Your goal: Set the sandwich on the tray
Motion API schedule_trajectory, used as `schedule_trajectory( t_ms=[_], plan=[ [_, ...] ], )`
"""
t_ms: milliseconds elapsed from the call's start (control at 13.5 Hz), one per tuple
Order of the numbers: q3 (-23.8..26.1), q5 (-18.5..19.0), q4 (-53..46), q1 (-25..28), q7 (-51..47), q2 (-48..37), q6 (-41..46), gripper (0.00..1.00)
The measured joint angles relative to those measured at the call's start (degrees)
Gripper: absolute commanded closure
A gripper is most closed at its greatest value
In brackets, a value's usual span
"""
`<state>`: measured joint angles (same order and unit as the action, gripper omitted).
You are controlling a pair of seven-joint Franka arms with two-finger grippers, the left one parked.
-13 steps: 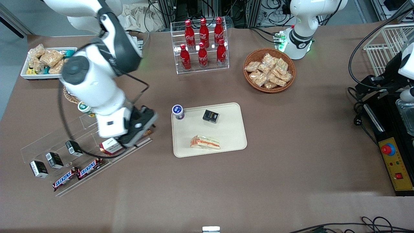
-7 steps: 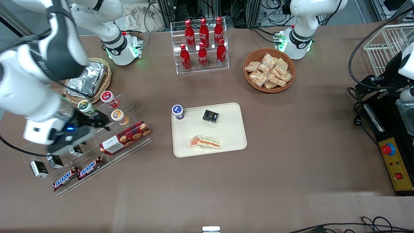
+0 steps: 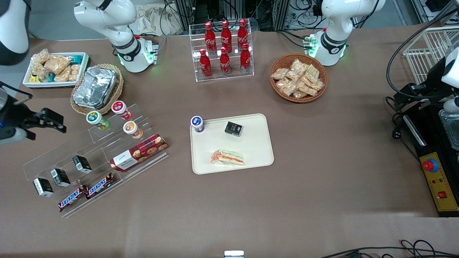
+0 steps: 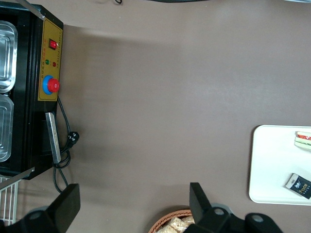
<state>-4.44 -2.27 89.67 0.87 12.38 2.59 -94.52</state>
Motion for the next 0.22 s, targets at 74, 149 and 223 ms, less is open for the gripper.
schedule_trajectory(
  t_ms=[74, 149, 223],
  plan=[
    [0.0, 0.0, 0.6, -0.4, -1.2, -1.0, 0.8, 0.02],
    [0.1, 0.0, 1.0, -0.4, -2.2, -1.6, 1.4, 0.02],
    [0.2, 0.0, 1.2, -0.4, -2.8, -1.9, 1.6, 0.02]
  ],
)
